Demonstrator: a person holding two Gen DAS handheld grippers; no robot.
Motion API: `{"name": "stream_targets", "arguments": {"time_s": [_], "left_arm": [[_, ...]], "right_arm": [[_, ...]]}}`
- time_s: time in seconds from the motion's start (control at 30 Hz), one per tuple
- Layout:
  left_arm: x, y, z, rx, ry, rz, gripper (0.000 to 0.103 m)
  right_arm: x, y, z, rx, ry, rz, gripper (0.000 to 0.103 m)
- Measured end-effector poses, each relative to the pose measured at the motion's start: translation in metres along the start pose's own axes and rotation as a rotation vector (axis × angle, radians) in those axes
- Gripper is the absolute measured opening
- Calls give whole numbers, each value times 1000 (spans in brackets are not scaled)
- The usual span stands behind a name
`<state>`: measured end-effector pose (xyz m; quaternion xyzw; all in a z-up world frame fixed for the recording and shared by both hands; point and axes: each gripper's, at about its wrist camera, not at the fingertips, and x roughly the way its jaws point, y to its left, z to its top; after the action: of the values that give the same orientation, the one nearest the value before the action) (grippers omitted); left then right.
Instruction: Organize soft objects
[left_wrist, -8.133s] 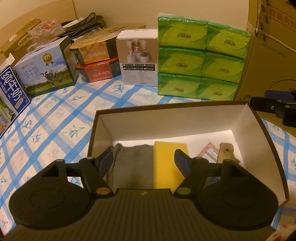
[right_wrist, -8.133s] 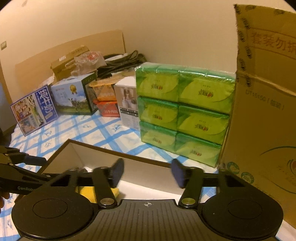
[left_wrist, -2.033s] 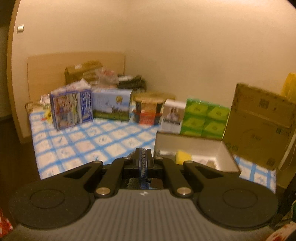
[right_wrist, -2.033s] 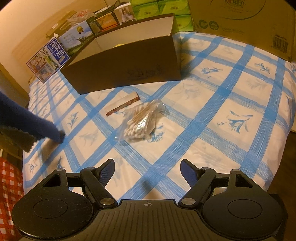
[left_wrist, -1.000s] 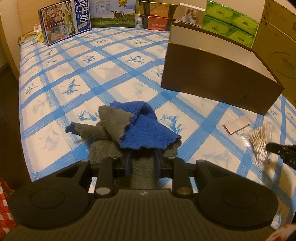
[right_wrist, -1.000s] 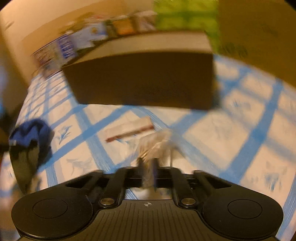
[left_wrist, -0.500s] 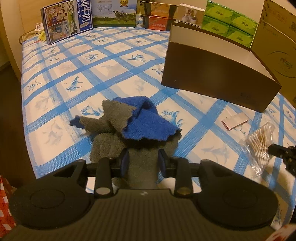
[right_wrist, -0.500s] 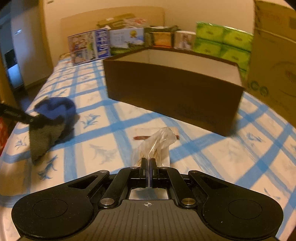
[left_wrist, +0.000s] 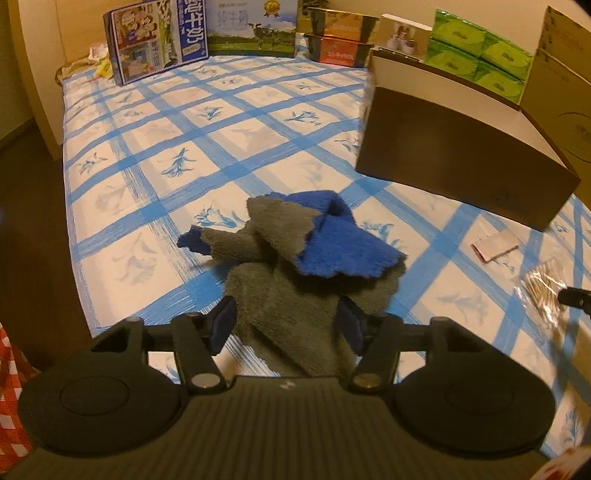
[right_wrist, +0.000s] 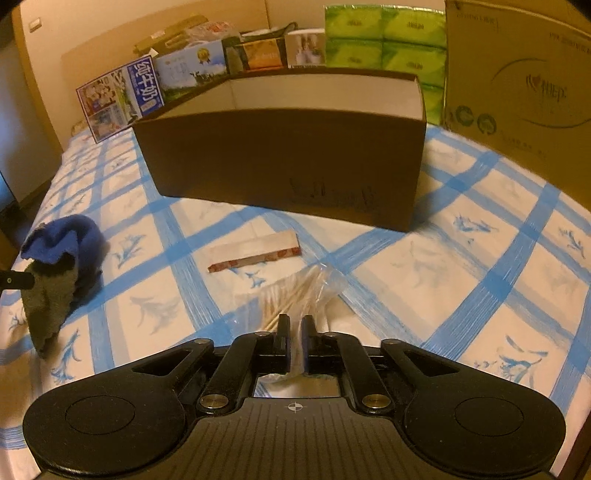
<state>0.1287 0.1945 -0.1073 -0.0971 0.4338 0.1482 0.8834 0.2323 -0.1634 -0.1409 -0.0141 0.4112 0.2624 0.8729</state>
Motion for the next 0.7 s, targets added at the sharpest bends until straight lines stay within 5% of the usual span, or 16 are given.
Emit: {"name": "stream_targets", "arguments": {"time_s": [0.13, 0.27, 0.5, 0.7], "left_arm": [[18, 6, 3, -40, 19, -27, 62], [33, 4, 3, -50, 33, -42, 55], [36, -14, 4, 1, 15, -75, 18], [19, -53, -1, 81, -10, -184, 15]], "right_arm": [[0, -5, 0, 30, -1, 4, 44], [-2, -17, 2, 85, -7, -1, 46], [-13, -47, 8, 183, -30, -18, 47], [-21, -58, 7, 208, -44, -30, 47]]}}
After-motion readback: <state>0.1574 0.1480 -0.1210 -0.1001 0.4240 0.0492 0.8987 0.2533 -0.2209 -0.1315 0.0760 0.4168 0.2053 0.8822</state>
